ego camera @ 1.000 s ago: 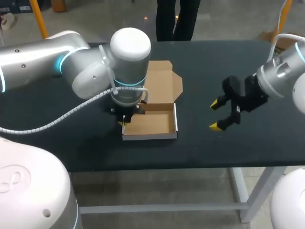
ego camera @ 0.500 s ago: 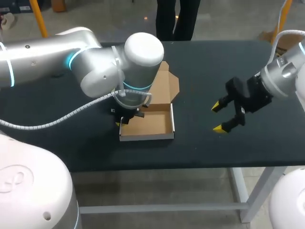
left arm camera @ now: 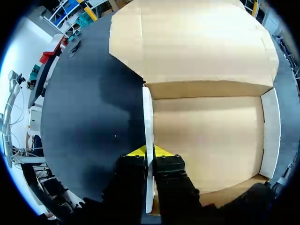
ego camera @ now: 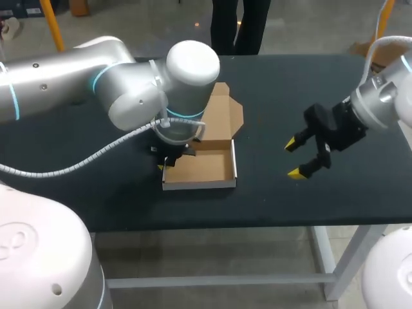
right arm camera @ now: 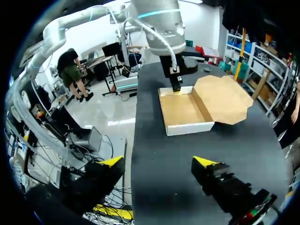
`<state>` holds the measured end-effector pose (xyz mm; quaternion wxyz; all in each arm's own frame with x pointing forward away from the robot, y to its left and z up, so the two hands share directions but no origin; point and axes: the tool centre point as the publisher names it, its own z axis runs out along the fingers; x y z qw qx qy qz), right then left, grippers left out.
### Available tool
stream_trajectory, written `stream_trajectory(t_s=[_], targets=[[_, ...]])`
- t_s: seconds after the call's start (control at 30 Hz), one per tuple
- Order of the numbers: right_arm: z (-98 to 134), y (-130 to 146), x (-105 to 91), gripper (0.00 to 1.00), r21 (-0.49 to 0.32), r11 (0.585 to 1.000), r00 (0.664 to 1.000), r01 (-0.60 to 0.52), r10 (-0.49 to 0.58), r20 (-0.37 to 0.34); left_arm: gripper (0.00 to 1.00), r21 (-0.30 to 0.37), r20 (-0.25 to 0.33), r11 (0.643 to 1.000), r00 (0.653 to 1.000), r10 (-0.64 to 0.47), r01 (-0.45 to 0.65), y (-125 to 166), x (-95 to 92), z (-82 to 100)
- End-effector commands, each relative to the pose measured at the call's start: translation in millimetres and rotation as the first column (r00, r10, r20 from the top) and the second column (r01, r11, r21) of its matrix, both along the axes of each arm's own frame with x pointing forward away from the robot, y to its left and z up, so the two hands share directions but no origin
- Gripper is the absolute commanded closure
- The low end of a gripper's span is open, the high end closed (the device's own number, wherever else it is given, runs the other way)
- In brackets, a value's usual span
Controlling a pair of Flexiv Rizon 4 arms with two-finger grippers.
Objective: Assemble the packaging by folding the flat box into shape, placing the metal phone stand inside, and closing the box properly
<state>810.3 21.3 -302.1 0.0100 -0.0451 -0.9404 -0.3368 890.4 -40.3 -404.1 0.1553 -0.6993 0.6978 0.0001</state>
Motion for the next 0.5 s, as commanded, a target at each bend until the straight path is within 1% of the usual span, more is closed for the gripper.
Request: stream_trajectory(t_s=[0.03, 0.07, 0.1, 0.13, 0.2, 0.23, 0.3, 0.33, 0.37, 0.4, 0.43, 0.5], targets=[[1, -1, 3.7, 0.0, 0.006, 1.0, 1.0, -0.014, 0.014, -0.017, 1.0, -0.039, 0.007, 0.999, 1.0, -0.01, 0.01, 6, -1.5, -2.8], [1, -1, 3.8, 0.0, 0.006, 1.0, 1.0, -0.014, 0.014, -0.018, 1.0, -0.043, 0.007, 0.999, 1.0, -0.011, 0.011, 6, -1.5, -2.9], [0, -1, 4.1, 0.0, 0.007, 1.0, 1.0, -0.014, 0.015, -0.021, 0.96, -0.063, 0.008, 0.998, 1.0, -0.015, 0.015, 6, -1.9, -2.5], [0, -1, 4.3, 0.0, 0.007, 1.0, 1.0, -0.015, 0.015, -0.022, 0.91, -0.069, 0.01, 0.997, 1.0, -0.016, 0.016, 6, -2.2, -1.6], [0, -1, 5.2, 0.0, 0.008, 1.0, 1.0, -0.014, 0.014, -0.024, 0.77, -0.087, 0.016, 0.996, 1.0, -0.021, 0.022, 7, -2.5, -0.2], [-1, -1, 5.7, 0.0, 0.008, 1.0, 1.0, -0.014, 0.015, -0.025, 0.68, -0.094, 0.021, 0.995, 0.999, -0.024, 0.026, 6, -2.7, 0.8], [-1, 0, 6.1, 0.0, 0.008, 1.0, 1.0, -0.015, 0.015, -0.026, 0.65, -0.11, 0.028, 0.993, 0.999, -0.031, 0.034, 6, -3.6, 3.1], [-1, 0, 6.4, 0.0, 0.008, 1.0, 1.0, -0.015, 0.015, -0.027, 0.6, -0.12, 0.03, 0.992, 0.999, -0.036, 0.039, 6, -4.3, 4.6], [-1, 0, 6.7, 0.0, 0.009, 1.0, 0.999, -0.015, 0.015, -0.028, 0.53, -0.13, 0.036, 0.991, 0.999, -0.038, 0.043, 5, -4.8, 6.0], [-1, 0, 7.1, 0.0, 0.009, 1.0, 0.999, -0.015, 0.015, -0.028, 0.43, -0.138, 0.041, 0.989, 0.998, -0.043, 0.048, 5, -5.3, 7.4], [-1, 0, 7.4, 0.0, 0.01, 1.0, 0.999, -0.016, 0.016, -0.03, 0.31, -0.144, 0.048, 0.988, 0.998, -0.046, 0.053, 4, -5.8, 8.6], [-2, 1, 8.2, 0.0, 0.01, 1.0, 0.999, -0.016, 0.016, -0.032, 0.13, -0.162, 0.057, 0.985, 0.997, -0.054, 0.062, 2, -6.6, 11.6]])
